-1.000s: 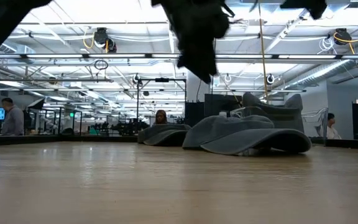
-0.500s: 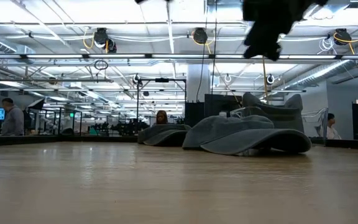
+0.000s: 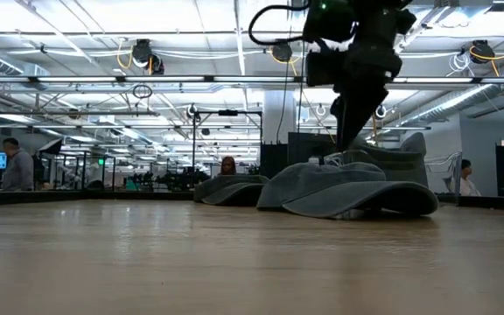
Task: Pick & Place hat
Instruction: Put the gray cap into the top transparent bin
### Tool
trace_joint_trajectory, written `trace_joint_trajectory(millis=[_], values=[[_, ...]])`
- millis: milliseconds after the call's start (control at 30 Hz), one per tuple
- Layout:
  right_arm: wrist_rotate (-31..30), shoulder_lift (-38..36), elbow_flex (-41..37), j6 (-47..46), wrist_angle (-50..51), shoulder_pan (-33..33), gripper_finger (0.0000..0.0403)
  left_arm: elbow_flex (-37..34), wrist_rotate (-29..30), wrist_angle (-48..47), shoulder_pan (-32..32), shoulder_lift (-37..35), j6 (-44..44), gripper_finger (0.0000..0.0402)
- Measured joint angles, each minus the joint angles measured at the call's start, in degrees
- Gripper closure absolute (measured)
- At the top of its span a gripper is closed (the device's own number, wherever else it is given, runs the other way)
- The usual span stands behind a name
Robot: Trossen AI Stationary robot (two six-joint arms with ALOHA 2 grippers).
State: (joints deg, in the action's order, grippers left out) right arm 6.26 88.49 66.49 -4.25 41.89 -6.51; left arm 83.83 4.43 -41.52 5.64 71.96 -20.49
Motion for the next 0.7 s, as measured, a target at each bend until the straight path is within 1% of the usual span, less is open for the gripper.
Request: trace_joint_trajectory(millis=[67, 233, 300, 400, 500, 700], values=[[-0.49, 1.06, -0.17, 0.45, -0.85, -0.22, 0.0199, -2.40, 1.60, 2.38, 0.89, -1.53, -2.22, 0.0380], [-0.01, 4.20, -0.19, 4.92, -1.71, -0.26, 0.0195, -5.58, 3.75, 3.27, 2.86, -2.73, -7.79, 0.0379], [0.89, 5.78, -0.19, 6.43, -1.52, -0.29, 0.0195, -6.09, 4.42, 3.06, 3.80, -2.66, -8.26, 0.0378], [4.38, 7.76, -0.23, 6.55, -0.89, -0.77, 0.0195, -6.38, 4.65, 3.36, 4.69, -2.70, -8.67, 0.0378], [4.49, 8.50, -0.23, 6.83, -0.09, -0.98, 0.0195, -6.60, 4.71, 3.18, 5.02, -2.66, -9.52, 0.0378], [4.51, 9.06, -0.23, 8.59, -0.40, -1.20, 0.0197, -6.60, 7.85, 4.07, 5.00, -2.66, -9.90, 0.0378]])
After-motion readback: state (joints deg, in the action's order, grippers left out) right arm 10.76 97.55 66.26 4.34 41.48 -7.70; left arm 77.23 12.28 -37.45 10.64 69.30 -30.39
